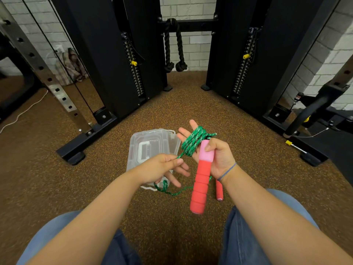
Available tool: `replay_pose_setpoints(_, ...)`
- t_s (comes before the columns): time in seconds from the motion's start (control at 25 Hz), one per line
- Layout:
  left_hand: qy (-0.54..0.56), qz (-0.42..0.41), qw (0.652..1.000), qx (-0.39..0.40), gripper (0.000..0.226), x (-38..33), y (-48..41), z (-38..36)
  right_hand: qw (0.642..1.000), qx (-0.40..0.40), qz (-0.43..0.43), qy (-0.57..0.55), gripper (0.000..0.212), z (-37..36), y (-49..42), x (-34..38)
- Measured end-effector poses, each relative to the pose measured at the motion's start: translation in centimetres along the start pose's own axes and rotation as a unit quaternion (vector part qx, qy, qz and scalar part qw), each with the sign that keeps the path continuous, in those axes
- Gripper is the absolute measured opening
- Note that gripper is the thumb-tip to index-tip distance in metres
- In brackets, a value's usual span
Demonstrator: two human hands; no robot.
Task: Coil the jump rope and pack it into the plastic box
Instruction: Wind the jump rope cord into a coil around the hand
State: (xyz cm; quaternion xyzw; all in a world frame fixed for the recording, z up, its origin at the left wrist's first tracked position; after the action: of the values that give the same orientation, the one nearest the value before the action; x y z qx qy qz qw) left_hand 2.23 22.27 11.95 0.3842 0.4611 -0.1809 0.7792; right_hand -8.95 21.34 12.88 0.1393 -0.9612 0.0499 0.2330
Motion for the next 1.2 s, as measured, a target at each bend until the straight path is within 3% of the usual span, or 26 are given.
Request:
replay_pose_setpoints(0.56, -0.053, -0.009, 0.998, 0.041, 0.029, -0.9, 1.4, -0.4, 0.997, -0.069, -0.008, 0.012, 0.109, 1.9, -0.4, -0.3)
replay_pose_setpoints(0.76, -0.099, 0.004, 0.995, 0.026, 0.027, 0.2, 1.5, 0.1, 0.985, -0.081, -0.043, 0.147, 0.092, 2.4, 0.1, -1.0)
replay_pose_setpoints(0.88, -0.067, -0.028, 0.997, -0.008, 0.024, -0.3, 1.9, 0.8, 0.946, -0.038, -0.112, 0.3, 0.081, 1.9, 0.7, -2.4)
replay_pose_setpoints(1.0, -0.082, -0.079, 0.991, -0.065, 0.025, -1.6, 2.5, 1.7, 0.857, -0.013, -0.193, 0.477, 0.046, 1.8, 1.6, -4.1)
replay_pose_setpoints(1.08, -0.122, -0.109, 0.981, -0.108, 0.026, -2.0, 2.8, 2.5, 0.829, 0.039, -0.239, 0.504, 0.038, 1.0, 2.2, -5.1)
replay_pose_setpoints(1.2, -0.201, -0.17, 0.95, -0.17, 0.021, -2.5, 3.1, 3.5, 0.812, 0.109, -0.276, 0.502, 0.048, -0.1, 2.9, -6.3)
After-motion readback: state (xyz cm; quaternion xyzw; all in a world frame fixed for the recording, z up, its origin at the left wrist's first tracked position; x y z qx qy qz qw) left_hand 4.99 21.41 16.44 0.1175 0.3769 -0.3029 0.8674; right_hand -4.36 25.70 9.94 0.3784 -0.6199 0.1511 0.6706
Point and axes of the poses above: each hand's wrist, its own y-axis away from the middle knuckle, its own z-axis out of the back of the hand, x = y × z, the point moved 7 cm from there along -y, towards the middle knuckle, and after that the axes turned 2 degrees about -y, right-handed, at the moved point
